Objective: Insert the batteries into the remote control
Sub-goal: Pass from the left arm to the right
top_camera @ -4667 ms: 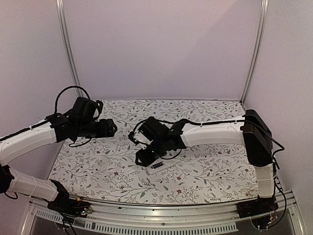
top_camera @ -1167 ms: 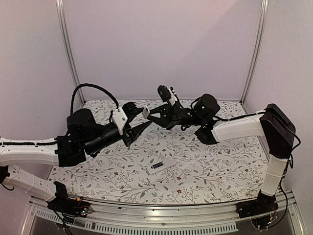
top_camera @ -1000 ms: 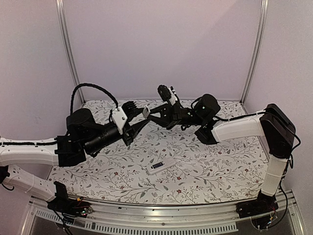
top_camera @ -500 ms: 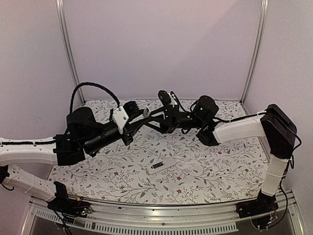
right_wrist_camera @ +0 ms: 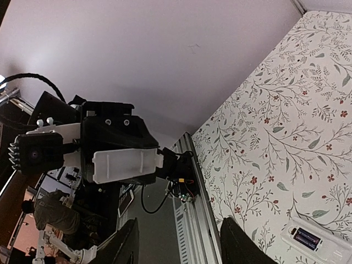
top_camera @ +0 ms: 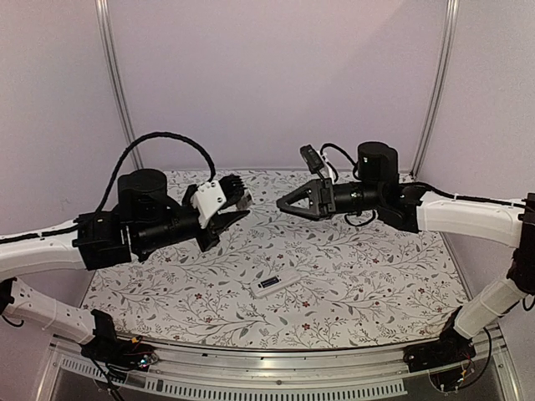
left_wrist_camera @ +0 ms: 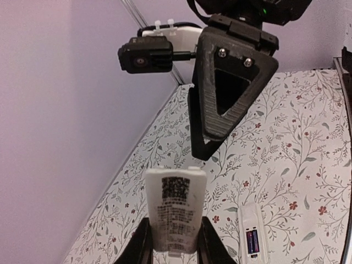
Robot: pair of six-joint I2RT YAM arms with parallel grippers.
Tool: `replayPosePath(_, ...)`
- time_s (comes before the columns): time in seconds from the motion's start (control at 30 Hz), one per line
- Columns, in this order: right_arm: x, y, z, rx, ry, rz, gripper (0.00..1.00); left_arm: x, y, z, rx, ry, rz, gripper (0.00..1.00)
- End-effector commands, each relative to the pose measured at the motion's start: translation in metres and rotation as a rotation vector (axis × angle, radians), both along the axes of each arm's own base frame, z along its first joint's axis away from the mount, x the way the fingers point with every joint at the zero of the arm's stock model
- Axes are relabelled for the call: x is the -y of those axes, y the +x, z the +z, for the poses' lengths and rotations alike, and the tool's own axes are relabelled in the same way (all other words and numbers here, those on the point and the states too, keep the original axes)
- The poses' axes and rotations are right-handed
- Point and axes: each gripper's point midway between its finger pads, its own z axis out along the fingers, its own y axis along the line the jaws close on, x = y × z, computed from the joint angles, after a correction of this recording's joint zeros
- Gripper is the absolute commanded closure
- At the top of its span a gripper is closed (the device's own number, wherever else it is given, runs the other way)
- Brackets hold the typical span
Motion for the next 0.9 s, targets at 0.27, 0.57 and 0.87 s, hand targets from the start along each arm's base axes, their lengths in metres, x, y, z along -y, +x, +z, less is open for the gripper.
replayPosePath(0.27,-0.017,-0.030,-0.023,0.096,-0.187,0.082,0.51,0.012,-0.004,-0.056,-0.169,0.184,-0.022,0.83)
replayPosePath(0.57,-0.022,-0.018,-0.040,0.093,-0.270,0.042,0.61,0.019,0.000,-0.065,-0.190,0.217,-0.014,0.83)
replayPosePath(0.87,-0.026,-0.013,-0.041,0.082,-0.275,0.029,0.66,0.025,0.002,-0.076,-0.195,0.271,-0.015,0.83)
